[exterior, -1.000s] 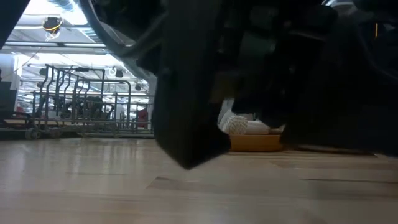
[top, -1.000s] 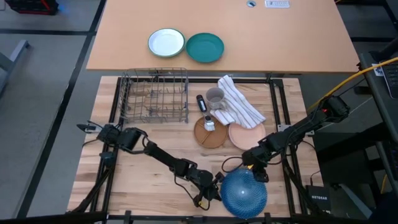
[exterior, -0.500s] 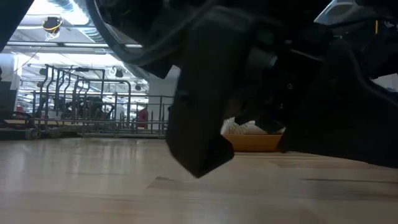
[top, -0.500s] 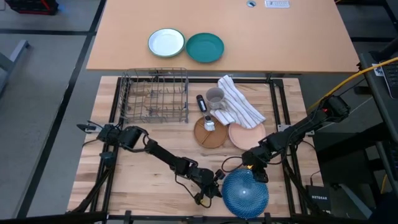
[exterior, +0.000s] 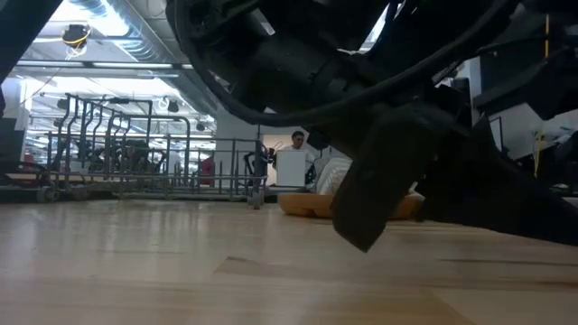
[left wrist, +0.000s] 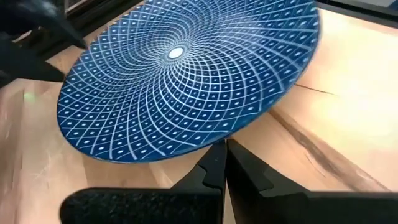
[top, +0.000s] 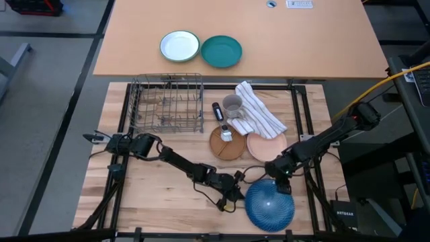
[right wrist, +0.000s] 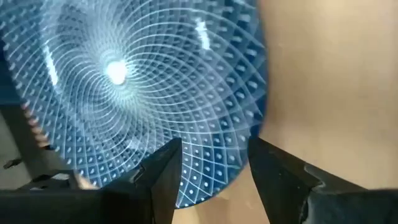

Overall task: Sort dishes
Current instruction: Put the blue plate into the dish rack

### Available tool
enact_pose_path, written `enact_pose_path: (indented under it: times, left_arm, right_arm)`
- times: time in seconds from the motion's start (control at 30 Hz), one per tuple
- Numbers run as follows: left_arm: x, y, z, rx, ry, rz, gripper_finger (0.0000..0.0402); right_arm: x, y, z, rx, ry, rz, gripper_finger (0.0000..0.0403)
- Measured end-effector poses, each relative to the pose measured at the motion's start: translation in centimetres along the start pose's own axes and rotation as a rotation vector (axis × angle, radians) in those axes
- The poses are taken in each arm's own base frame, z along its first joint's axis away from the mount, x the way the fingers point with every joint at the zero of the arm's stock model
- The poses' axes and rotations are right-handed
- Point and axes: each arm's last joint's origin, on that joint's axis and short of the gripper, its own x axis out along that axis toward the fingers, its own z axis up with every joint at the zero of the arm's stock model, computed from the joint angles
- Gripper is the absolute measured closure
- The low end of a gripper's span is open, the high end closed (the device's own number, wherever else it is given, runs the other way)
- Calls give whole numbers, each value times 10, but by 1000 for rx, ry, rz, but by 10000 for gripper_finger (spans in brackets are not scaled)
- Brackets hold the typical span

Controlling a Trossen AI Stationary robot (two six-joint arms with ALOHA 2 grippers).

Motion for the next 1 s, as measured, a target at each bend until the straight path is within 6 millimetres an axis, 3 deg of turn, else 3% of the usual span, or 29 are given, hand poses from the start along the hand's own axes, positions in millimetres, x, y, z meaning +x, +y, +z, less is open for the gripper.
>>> enact_pose_path:
  times: [0.23,0.4,0.6,0.83,1.0]
  left_arm:
    - [0,0,1,-11,-6,-4,398]
    - [0,-5,2,-5,-10,-15,398]
    - [0,-13,6,6,-16,-33,398]
    - [0,-19,9,54,-27,-40,398]
    - [0,-27,17,118,-78,-38,398]
  right_arm:
    - [-33,1,-13,61,-19,-96,212]
    - [-39,9,-26,114,-23,-58,212]
    - [-35,33,-65,188,12,-49,212]
    - [-23,61,-117,258,-237,-15,212]
    - [1,75,-130,256,-289,10,212]
